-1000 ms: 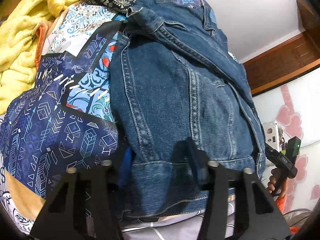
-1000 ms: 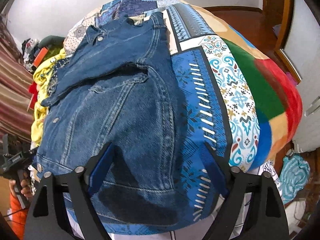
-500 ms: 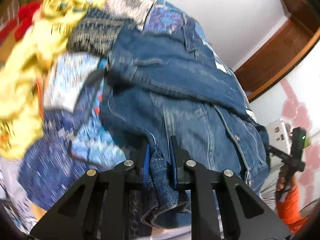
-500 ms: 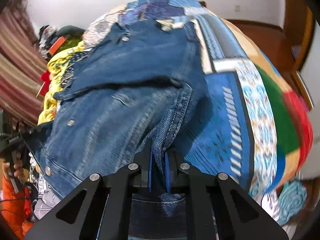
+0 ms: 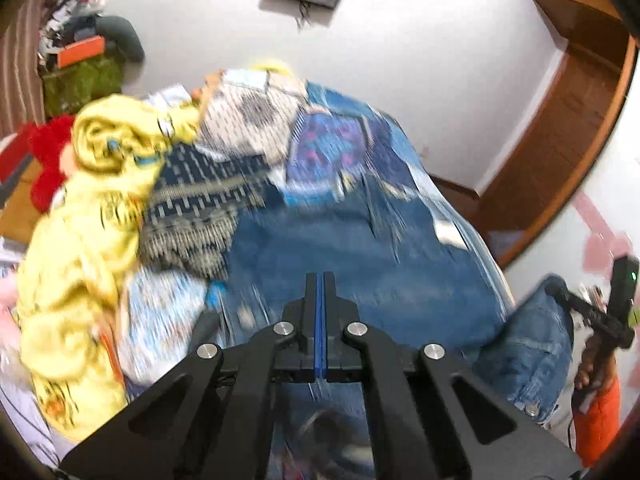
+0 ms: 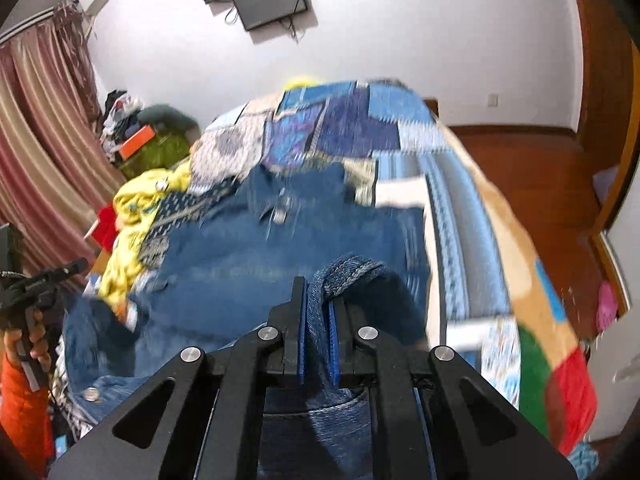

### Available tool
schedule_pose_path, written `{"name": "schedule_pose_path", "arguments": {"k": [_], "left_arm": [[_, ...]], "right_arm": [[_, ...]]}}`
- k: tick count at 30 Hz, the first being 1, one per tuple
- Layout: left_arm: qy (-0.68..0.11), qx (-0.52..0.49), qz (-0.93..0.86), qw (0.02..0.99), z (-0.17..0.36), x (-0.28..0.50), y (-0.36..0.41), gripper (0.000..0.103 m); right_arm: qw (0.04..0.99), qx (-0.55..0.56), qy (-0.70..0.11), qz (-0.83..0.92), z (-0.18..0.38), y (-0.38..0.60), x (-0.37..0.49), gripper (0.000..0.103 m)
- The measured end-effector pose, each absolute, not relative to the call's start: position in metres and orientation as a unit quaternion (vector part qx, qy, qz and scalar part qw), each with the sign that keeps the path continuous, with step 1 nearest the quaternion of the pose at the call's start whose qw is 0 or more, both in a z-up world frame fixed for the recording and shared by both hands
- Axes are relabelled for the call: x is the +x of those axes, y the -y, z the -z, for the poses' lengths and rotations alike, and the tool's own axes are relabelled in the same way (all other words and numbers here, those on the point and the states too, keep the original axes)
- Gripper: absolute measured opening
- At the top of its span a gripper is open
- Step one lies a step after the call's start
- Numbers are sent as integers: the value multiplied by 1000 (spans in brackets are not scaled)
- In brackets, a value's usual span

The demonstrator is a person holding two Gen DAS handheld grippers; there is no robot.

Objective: Fold large clothes

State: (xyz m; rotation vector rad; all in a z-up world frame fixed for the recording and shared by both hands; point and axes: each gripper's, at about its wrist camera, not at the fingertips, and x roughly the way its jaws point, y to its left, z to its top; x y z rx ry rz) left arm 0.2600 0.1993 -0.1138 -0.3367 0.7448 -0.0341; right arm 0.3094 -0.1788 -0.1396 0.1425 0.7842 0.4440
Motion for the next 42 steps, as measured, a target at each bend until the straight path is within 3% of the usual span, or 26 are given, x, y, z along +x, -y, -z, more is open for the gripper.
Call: {"name": "schedule_pose_path", "arguments": {"k": [9,10,11,13,21,23,27,29,31,34,42], "left_arm": [[-439,-153,3,885,163,302,-213,3],[-455,-152,10,877,173,299,-214,10],[-468,-152,12,870,182,295,-215,25],[-484,-153,8,861,194,286,-218,43],[-529,-218,-10,820,227,246,-253,45],[-518,-219,-19,827,221,235,-255,50],[-510,-203,-28,835,214,218,-249,52],[-515,-185,-23,837,212,211,-241,52],[-517,-175,-17,838,213,209,-234,54],[-519,-171,5,838,217,208,-222,61],[-540,-166,34,824,243,233,-193,64]], "right_arm": [[888,53,-419,-182,178,155,370,8],[884,56,-428,-179,184,156,374,8],[880,59,-437,-177,191,158,377,8],[878,65,-440,-179,197,162,376,8],[872,72,-444,-190,200,184,351,9],[868,74,-451,-192,200,187,346,9],[871,73,-454,-176,194,195,336,17],[872,83,-454,-165,189,204,332,30],[872,101,-455,-149,182,216,328,51],[878,113,-443,-139,173,230,319,55],[867,70,-473,-140,188,229,289,66]]}}
